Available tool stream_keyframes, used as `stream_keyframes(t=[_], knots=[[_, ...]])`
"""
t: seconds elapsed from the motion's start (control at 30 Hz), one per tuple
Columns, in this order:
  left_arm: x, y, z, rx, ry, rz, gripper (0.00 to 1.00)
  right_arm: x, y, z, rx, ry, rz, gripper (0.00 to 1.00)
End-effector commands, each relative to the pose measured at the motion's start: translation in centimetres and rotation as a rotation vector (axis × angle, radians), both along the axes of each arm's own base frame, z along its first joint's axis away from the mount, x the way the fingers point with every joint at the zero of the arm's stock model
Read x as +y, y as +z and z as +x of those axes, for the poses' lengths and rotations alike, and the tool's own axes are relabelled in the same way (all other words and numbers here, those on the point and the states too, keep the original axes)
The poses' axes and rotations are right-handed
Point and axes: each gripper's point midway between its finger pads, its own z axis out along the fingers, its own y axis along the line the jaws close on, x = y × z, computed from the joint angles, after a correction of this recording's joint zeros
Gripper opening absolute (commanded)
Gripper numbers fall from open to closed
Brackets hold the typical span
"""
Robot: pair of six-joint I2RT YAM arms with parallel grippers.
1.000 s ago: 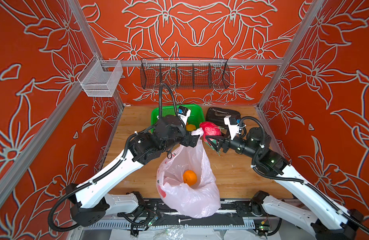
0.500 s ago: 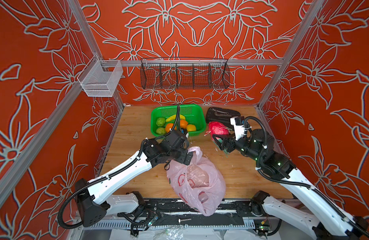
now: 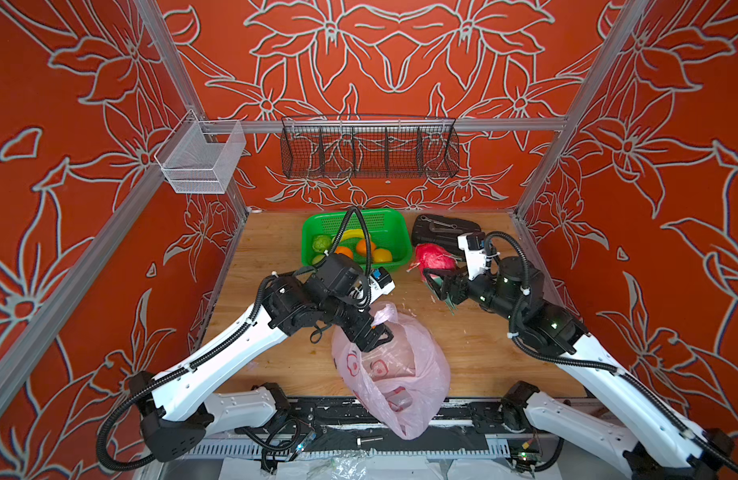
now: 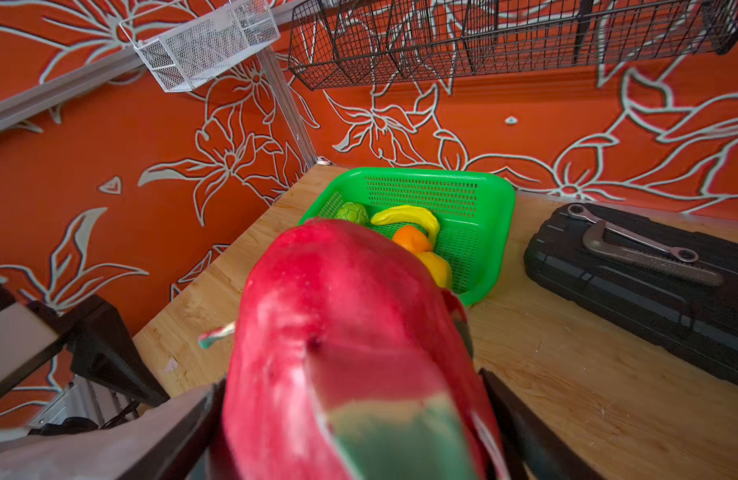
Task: Untie the knot of the plastic bag and take out the fruit
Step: 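Carry the dragon fruit toward the basket with the right while the left releases the bag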
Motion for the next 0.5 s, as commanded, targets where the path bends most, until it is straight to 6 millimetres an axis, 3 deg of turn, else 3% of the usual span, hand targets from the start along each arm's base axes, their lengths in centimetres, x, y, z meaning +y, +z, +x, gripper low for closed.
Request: stream_keyframes(t=[0.0,0.1,0.3,0.47], knots=[[-0.2,2.0,-0.7,-0.040,-0.079,-0.031,0.98,-0.2,2.2,0.5,-0.045,-0.025,0.056,0.51],[-1.2,5.2,0.0,-0.087,-0.057,-0.124,0.98,-0.1,2.1,0.7,-0.039,-0.025,0.057,0.50],[-3.0,8.8,4.6,-0.125,0.165,-0.237,0.98,0.5,2.5,1.5,-0.031,-0.025,0.062,0.50],[0.0,10.8,9.0,-0.197,0.464,-0.173,0.98,0.1,1.5,3.1,0.021,-0.093,0.016,0.49]])
